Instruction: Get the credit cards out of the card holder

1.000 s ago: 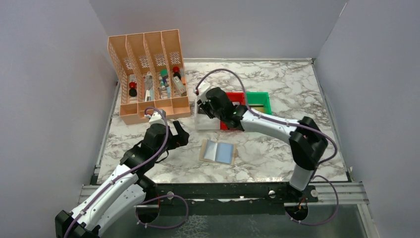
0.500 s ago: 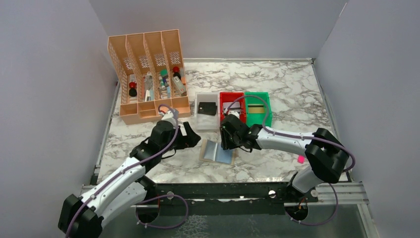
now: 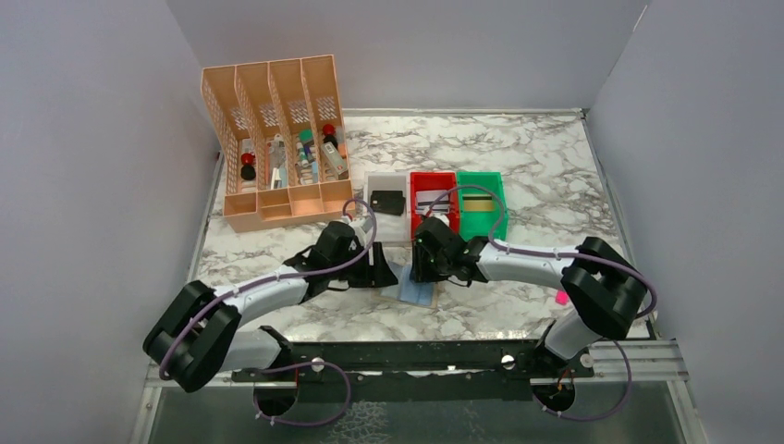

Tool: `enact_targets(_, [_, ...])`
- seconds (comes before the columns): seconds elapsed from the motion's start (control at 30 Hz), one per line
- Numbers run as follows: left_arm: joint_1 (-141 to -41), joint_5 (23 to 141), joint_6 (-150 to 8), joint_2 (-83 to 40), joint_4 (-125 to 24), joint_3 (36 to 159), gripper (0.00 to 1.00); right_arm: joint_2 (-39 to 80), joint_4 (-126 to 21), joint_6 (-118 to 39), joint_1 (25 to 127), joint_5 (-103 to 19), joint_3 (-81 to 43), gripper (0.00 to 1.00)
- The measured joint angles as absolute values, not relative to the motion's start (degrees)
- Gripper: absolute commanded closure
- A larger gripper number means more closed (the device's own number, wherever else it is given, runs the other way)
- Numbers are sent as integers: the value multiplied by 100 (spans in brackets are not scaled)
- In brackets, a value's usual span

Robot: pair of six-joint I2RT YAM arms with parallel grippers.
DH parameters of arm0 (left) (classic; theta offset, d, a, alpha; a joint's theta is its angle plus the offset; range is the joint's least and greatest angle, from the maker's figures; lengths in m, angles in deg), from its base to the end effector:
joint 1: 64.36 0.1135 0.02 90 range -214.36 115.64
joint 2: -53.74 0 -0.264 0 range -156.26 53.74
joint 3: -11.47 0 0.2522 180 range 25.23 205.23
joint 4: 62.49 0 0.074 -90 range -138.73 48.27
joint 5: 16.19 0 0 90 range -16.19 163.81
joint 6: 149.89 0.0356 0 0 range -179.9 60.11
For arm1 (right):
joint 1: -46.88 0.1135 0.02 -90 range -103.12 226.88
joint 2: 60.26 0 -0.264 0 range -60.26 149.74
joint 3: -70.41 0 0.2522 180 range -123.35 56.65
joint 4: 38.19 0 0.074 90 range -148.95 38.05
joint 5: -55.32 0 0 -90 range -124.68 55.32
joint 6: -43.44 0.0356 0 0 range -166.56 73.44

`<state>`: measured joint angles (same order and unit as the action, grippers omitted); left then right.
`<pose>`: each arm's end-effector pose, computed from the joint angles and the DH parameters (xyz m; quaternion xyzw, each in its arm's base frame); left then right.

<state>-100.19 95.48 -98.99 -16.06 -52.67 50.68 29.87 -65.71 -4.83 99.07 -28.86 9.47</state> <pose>0.1767 -0.1438 0.1635 0.0534 0.8935 -0.3860 0.2231 0.1873 0.2355 0.1630 -0.0727 0.9542 0.1759 0.2308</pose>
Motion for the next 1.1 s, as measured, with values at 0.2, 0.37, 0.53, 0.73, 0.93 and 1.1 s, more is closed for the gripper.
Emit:
enact_targets(0.2, [-10371, 9629, -9940, -1958, -5442, 5071, 51, 3111, -6091, -448, 9907, -3314, 985, 60])
enact_targets(0.37, [-10461, 9485, -10056, -1781, -5442, 5066, 58, 3103, -6265, -413, 9907, -3104, 906, 55])
enact_targets(0.53, [-10461, 9332, -10108, -1219, -5348, 5051, 49, 2845, -6740, -446, 9907, -2495, 888, 49])
enact_targets(0.73, [-10461, 8704, -10049, -745, -4598, 5200, 6, 1964, -7391, -467, 9907, -1428, 875, 36])
enact_targets(0.93, [-10463, 6807, -9945, 156, -3359, 5969, 1, 646, -7551, -662, 9907, -128, 958, 14])
enact_targets(1.1, [-10461, 5129, -9798, 680, -2717, 6461, 1, -265, -7299, -1342, 9649, 456, 1363, 14])
